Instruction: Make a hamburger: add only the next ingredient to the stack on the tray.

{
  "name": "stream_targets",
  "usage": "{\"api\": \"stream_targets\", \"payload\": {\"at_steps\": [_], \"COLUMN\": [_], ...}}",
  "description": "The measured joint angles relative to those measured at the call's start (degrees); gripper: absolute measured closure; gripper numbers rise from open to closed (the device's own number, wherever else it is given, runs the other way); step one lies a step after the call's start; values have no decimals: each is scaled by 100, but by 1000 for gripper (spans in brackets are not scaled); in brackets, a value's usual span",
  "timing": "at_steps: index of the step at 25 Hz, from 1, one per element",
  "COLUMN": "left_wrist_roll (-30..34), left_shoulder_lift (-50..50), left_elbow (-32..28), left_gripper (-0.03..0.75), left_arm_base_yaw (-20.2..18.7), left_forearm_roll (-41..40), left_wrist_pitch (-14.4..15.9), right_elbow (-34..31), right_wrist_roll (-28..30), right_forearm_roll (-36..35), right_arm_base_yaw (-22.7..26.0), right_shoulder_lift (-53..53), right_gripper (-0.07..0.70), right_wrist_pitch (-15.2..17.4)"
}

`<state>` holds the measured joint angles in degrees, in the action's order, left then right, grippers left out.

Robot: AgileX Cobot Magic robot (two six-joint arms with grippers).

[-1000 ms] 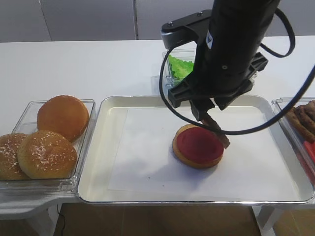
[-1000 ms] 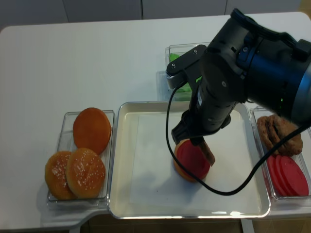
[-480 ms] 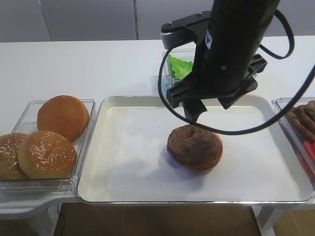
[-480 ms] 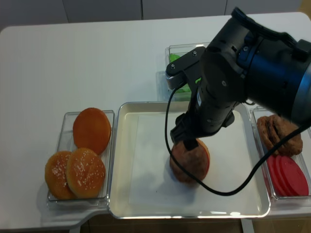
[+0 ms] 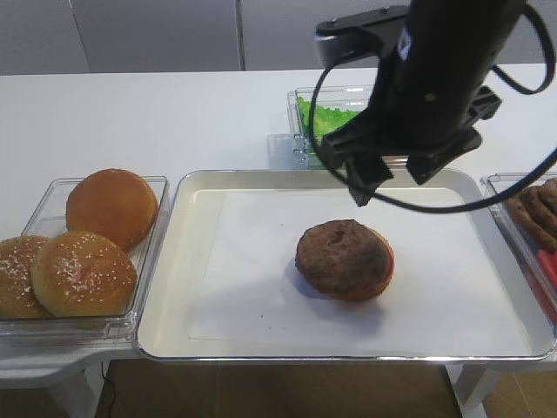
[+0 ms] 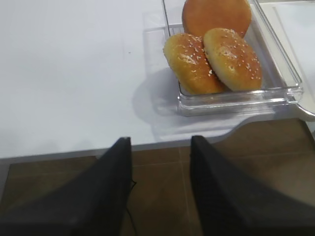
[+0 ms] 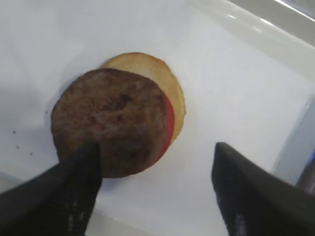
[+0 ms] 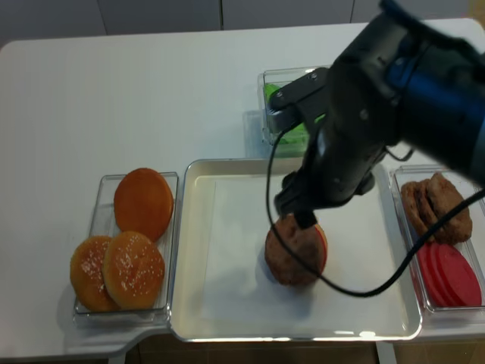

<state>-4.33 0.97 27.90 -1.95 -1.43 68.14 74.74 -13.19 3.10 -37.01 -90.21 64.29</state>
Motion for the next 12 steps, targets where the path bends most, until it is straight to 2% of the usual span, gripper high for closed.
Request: {"api": "stream_targets", "payload": {"at_steps": [9, 12], "left_wrist_roll": [0, 0], "left_shoulder_lift": [0, 0], "left_elbow": [0, 0], "left_gripper": [416, 416], "left_arm_base_yaw": [0, 0], "left_forearm_roll": [0, 0], "left_wrist_pitch": [0, 0], "right_elbow": [-12, -194], "right_wrist_roll": [689, 756], "right_forearm_roll": [-409, -453], "right_arm_base_yaw": [1836, 2368], "right_shoulder_lift": [720, 1118], "right_gripper": [119, 119], "right_wrist_pitch": [502, 529]}}
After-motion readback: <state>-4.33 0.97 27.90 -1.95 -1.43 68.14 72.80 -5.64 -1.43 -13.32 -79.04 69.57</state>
